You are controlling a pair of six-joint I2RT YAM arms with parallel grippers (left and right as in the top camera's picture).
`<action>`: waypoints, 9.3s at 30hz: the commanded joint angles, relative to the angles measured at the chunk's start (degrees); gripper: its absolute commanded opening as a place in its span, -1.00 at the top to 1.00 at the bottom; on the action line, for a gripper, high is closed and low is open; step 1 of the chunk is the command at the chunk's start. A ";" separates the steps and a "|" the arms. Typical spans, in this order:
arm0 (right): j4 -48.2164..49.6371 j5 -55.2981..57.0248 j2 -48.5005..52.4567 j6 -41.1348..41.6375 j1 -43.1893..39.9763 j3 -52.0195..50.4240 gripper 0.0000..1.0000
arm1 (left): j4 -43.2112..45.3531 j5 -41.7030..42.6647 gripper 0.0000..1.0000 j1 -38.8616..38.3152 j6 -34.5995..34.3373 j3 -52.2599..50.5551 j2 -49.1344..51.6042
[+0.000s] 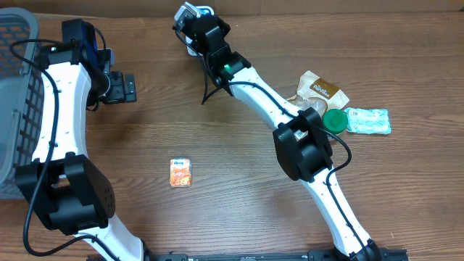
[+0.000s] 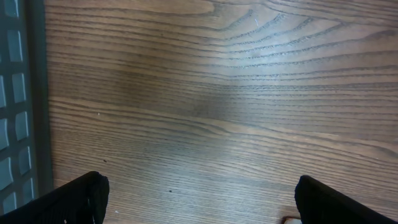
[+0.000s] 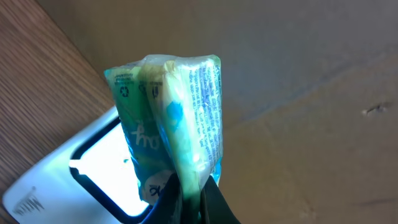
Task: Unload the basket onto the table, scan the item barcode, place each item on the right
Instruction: 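Hold the teal packet in front of the scanner window, then carry the teal packet right and release it beside the jar, then move the right gripper down-left toward the orange Kleenex packet, then grasp the orange Kleenex packet with the right gripper, then lift the orange packet and hold it before the white scanner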
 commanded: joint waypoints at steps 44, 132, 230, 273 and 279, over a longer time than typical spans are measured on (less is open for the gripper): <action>-42.10 -14.25 -25.99 33.83 0.13 0.44 0.92 | 0.02 -0.13 -0.99 0.20 0.70 0.98 -0.55; -28.85 -33.99 -29.46 76.59 27.50 -42.91 0.91 | 0.02 -0.11 -0.99 0.20 0.70 0.98 -0.55; -72.32 -36.92 -28.44 59.28 -1.31 -29.62 0.27 | 0.02 -0.13 -0.99 0.20 0.70 0.98 -0.55; -48.48 -112.69 -31.89 45.18 -11.80 -26.47 0.92 | 0.04 -0.13 -0.99 0.20 0.70 0.98 -0.55; -46.40 -112.98 -31.89 50.60 -13.35 -26.47 0.92 | 0.04 -0.11 -0.99 0.20 0.70 0.98 -0.55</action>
